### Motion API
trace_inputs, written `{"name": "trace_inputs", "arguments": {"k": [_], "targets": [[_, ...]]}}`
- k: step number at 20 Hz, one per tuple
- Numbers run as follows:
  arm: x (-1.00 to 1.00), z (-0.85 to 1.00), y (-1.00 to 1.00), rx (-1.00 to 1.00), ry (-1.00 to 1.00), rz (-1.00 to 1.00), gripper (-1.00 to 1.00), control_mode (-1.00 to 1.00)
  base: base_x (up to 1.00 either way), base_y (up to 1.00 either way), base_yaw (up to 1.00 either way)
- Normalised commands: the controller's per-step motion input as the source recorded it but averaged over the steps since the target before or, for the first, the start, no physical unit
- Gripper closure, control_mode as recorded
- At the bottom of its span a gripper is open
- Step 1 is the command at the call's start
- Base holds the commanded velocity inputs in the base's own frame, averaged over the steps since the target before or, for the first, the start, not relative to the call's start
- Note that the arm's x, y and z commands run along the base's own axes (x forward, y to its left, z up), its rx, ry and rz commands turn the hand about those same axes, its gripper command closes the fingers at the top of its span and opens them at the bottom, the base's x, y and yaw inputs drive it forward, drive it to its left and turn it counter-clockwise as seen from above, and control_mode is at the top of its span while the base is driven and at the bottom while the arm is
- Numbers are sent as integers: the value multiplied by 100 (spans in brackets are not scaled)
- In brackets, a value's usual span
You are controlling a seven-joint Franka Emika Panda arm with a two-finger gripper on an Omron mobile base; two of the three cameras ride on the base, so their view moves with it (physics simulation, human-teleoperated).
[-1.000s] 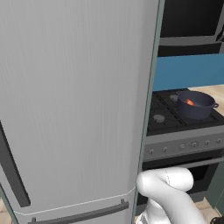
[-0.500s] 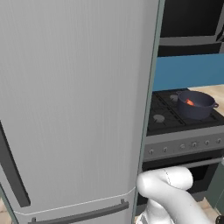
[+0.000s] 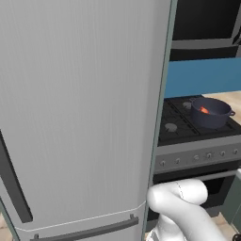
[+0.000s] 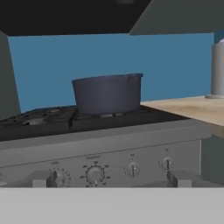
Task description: Retrieve the frozen meat and place it in the pot on a burner. Then turn the burner on.
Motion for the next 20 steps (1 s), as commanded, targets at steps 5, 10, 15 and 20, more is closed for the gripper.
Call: {"name": "trace_inputs", "arguments": {"k": [5,10,15,20], "targets": [[17,-19,-8,-1,0,0,-100,-100,0,0,0],[22,-15,-11,0,0,0,-100,-100,0,0,0],[9,-2,-5,0,0,0,-100,-100,0,0,0],[15,-1,-12,0,-1,0,-100,-100,0,0,0]]}}
